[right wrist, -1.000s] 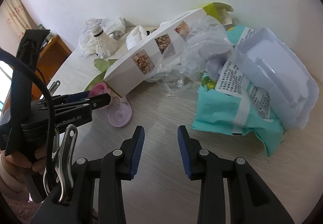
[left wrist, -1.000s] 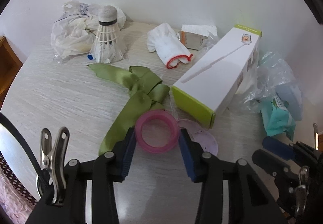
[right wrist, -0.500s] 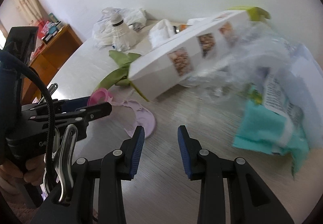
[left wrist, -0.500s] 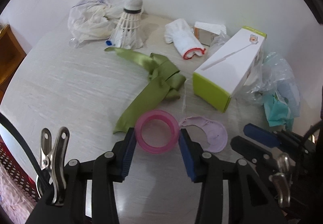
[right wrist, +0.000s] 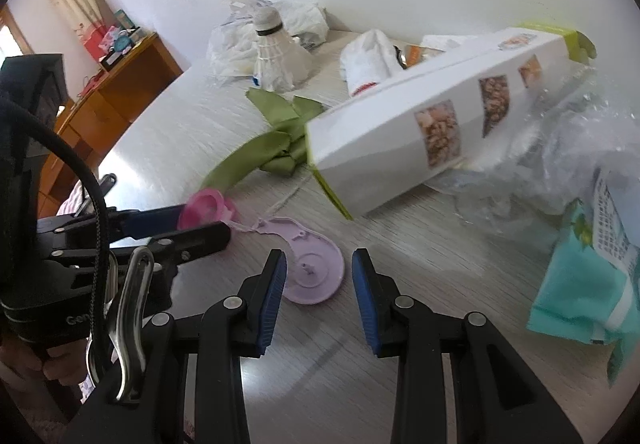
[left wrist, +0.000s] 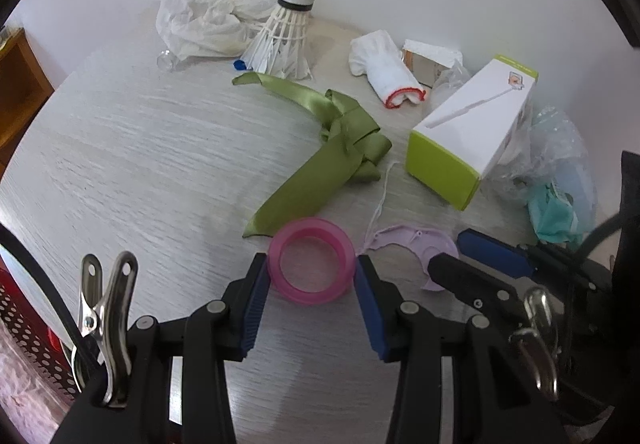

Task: Collect trash
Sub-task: 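Close the left tool on the pink ring while the right tool grasps the lilac disc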

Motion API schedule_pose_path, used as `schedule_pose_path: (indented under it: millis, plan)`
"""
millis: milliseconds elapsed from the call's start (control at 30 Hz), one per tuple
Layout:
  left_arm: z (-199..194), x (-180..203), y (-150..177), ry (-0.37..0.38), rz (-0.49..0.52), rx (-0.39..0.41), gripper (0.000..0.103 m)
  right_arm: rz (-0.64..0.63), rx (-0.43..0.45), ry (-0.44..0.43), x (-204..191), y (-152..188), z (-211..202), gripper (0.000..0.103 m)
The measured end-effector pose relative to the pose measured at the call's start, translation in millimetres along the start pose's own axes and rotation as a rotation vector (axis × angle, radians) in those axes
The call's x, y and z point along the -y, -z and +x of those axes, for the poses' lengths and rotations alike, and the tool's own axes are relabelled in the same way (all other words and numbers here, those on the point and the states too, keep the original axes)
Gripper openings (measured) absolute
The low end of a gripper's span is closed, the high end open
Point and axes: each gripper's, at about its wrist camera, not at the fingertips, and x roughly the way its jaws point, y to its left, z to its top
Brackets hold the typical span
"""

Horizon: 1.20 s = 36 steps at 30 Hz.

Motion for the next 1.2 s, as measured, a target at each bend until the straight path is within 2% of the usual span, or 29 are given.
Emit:
schedule_pose_path:
  millis: [300,600,767,933,1000,1033,1200]
  plan:
    - [-4.3,-11.3,2.5,0.047,-0.035,0.0,0.045,-0.039,0.007,0.023,-8.7,-4.5,9.6,0.035]
    - [-18.4,-26.2,13.8,0.047,-0.063,0.006,0.045,-0.122,0.015,0.061,-19.0,-0.7,12.4,0.035]
    - [-20.7,-26.5,17.3,0.051,-0.074,0.009,0.045,-0.157,0.001,0.03,-21.9,3.9,10.5,0.039]
    - [-23.4,-28.0,22.7,0.043,-0.083,0.018,0.045,-0.215,-0.01,0.069,-31.7,7.6,11.0,0.039]
    - [-25.2,-30.6,25.1,0.053,-0.095,0.02,0.045,-0.211,-0.011,0.071,-32.6,7.4,11.4,0.026]
    - [-26.2,-31.6,26.3,0.055,-0.1,0.02,0.045,-0.205,-0.009,0.069,-32.9,8.2,11.0,0.023]
    - [-28.9,-34.1,30.5,0.053,-0.111,0.028,0.045,-0.171,-0.003,0.059,-32.3,11.5,9.0,0.023]
